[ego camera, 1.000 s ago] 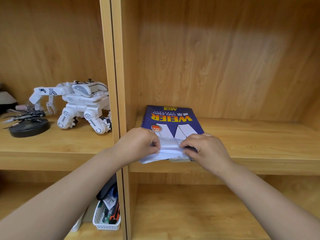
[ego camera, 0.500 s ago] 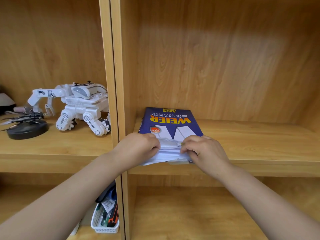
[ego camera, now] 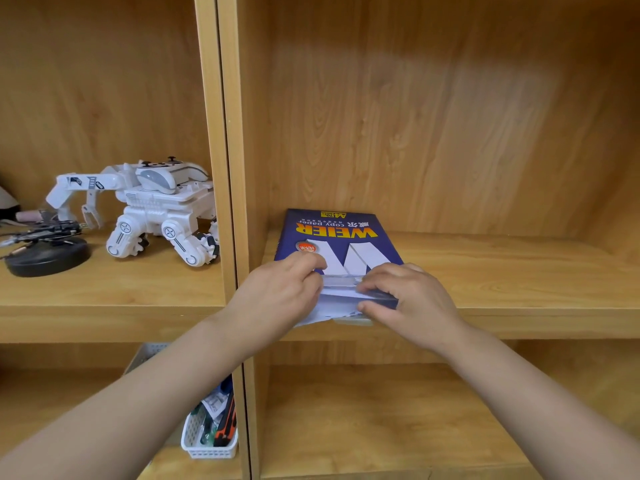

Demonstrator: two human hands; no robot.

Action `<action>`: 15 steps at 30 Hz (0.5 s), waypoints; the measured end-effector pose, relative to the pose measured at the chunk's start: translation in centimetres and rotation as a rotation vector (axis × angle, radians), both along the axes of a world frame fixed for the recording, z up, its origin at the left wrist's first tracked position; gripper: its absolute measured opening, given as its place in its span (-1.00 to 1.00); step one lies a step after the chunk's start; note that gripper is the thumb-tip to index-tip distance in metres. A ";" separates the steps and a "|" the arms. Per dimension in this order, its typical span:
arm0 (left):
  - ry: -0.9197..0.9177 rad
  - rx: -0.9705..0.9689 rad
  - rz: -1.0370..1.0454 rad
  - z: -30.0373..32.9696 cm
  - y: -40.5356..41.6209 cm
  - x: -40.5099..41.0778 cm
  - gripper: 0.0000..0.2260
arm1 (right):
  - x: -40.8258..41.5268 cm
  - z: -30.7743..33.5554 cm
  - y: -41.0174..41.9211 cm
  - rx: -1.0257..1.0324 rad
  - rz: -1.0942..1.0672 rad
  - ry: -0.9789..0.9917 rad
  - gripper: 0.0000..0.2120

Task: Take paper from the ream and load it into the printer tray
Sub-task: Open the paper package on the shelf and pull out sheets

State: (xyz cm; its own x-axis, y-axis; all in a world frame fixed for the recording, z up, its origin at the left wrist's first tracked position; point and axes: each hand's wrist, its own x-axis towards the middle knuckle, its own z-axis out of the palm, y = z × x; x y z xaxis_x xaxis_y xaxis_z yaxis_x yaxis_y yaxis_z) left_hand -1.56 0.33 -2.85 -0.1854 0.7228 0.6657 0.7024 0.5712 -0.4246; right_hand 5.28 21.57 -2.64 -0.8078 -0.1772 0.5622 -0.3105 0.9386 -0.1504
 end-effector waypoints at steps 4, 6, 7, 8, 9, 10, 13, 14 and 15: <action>0.003 0.050 -0.017 -0.1 -0.3 1.5 -0.86 | 0.9 -0.9 0.0 0.038 -0.026 0.121 -0.70; -0.001 0.090 -0.038 -0.2 -0.5 2.3 -0.87 | 1.5 -1.4 -0.2 0.060 -0.039 0.204 -0.77; 0.000 0.105 -0.042 -0.2 -0.5 2.7 -0.88 | 1.8 -1.7 -0.3 0.072 -0.046 0.241 -0.79; -0.007 0.118 -0.047 -0.2 -0.5 3.1 -0.89 | 2.2 -2.0 -0.4 0.087 -0.053 0.273 -0.79; -0.023 0.131 -0.056 -0.2 -0.6 3.5 -0.91 | 2.6 -2.3 -0.5 0.103 -0.061 0.297 -0.78; -0.051 0.146 -0.071 -0.2 -0.7 4.0 -0.95 | 3.0 -2.6 -0.6 0.116 -0.071 0.316 -0.77; -0.203 0.194 -0.136 -0.4 -1.4 5.4 -0.85 | 4.7 -3.4 -1.0 0.113 -0.112 0.350 -0.78; -0.284 0.222 -0.161 -0.5 -1.8 5.9 -0.82 | 5.3 -3.6 -1.1 0.105 -0.115 0.360 -0.79; -0.371 0.262 -0.177 -0.6 -2.2 6.3 -0.80 | 5.9 -3.8 -1.2 0.099 -0.113 0.371 -0.79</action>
State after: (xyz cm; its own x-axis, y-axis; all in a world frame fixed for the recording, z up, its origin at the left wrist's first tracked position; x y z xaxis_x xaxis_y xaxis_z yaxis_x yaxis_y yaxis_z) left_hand 4.77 -1.92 -3.42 -0.3344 0.5818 0.7414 0.8751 0.4837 0.0151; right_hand 11.16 20.37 -6.48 -0.5704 -0.1670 0.8042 -0.2209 0.9742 0.0456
